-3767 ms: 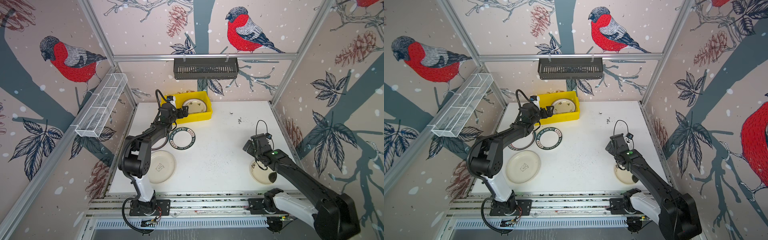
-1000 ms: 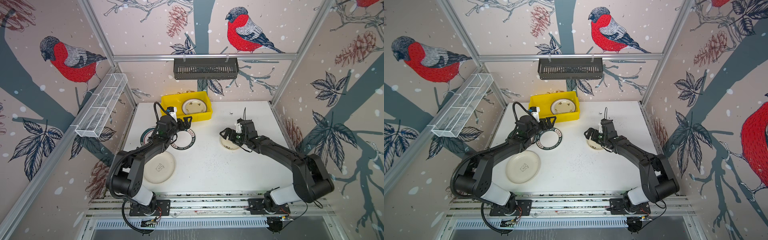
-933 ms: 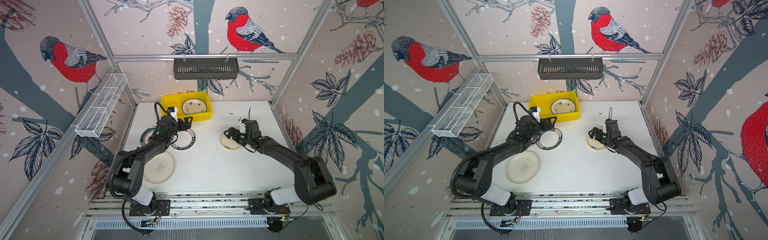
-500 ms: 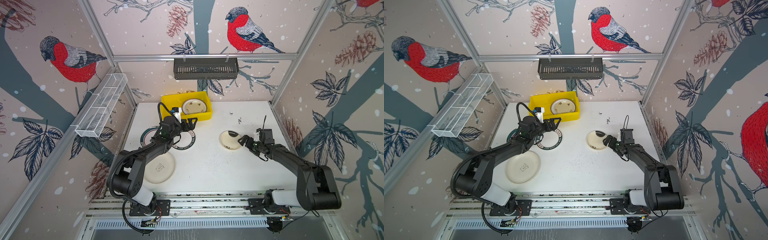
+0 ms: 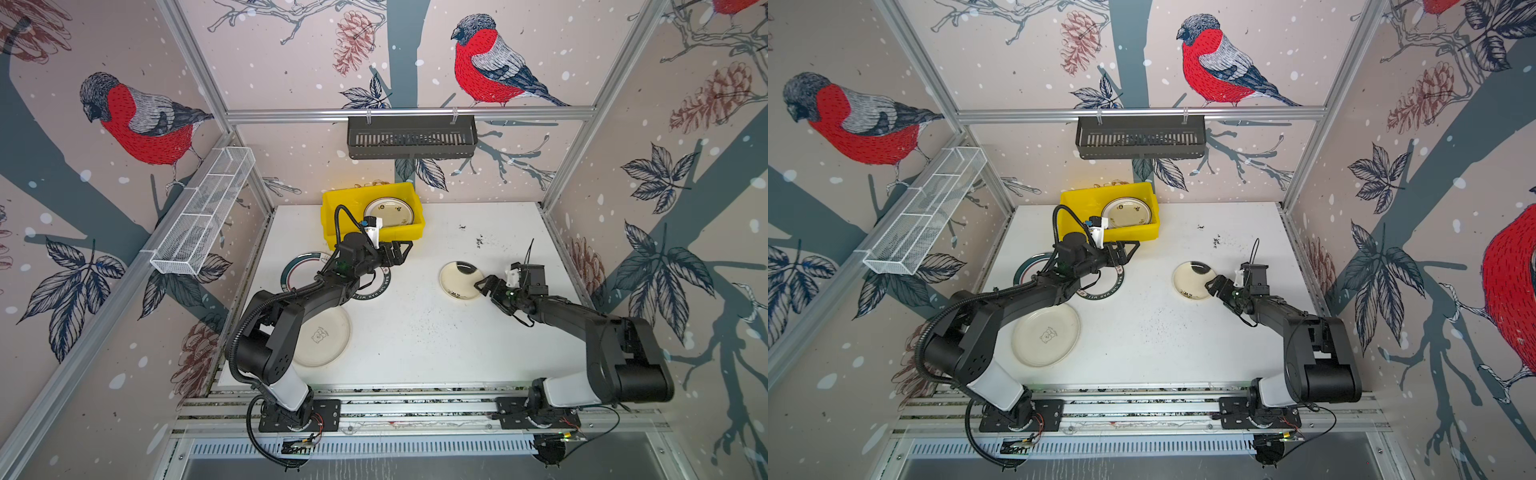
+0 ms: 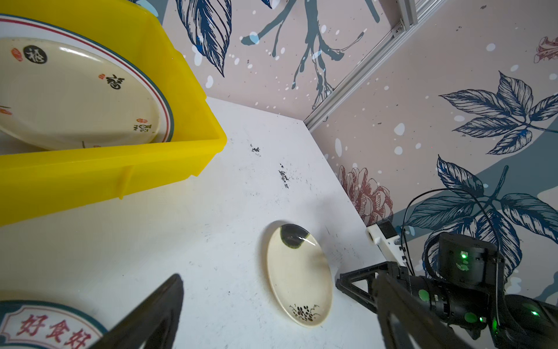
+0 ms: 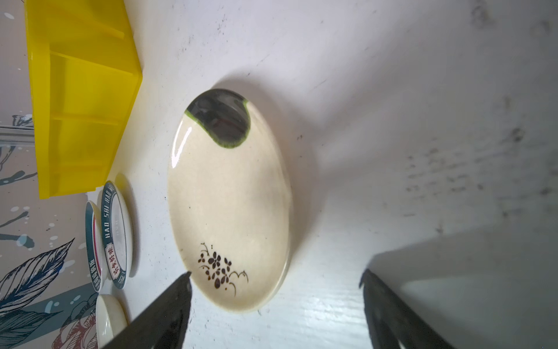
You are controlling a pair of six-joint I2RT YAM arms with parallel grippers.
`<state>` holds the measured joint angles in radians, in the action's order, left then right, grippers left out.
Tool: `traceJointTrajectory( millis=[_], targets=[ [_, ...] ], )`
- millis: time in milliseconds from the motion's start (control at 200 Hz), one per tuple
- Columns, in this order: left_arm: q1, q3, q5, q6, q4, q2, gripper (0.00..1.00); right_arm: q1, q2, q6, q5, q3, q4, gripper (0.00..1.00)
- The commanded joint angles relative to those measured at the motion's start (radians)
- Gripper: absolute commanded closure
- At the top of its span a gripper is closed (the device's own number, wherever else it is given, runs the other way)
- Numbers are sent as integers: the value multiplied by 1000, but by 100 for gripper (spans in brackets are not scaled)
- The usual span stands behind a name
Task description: Place the plates into the plastic bin on the countertop
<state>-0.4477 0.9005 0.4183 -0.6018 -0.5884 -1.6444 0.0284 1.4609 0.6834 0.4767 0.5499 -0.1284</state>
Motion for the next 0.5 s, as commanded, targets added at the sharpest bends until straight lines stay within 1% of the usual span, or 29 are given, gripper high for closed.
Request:
traceJointTrajectory(
  millis=[0, 255, 335, 495],
  targets=[
    [-11, 18, 16, -9, -17, -11, 3, -1, 26, 37, 41, 1, -90, 15],
    [-26, 33, 18, -7, -2, -32, 3, -2, 85, 60, 56, 1, -156, 25],
    [-28, 39, 19, -7, 2, -41, 3, -2, 105, 70, 70, -2, -179, 33],
    [-29, 54, 26, -8, 12, -59, 3, -4, 141, 89, 76, -1, -214, 41]
  ],
)
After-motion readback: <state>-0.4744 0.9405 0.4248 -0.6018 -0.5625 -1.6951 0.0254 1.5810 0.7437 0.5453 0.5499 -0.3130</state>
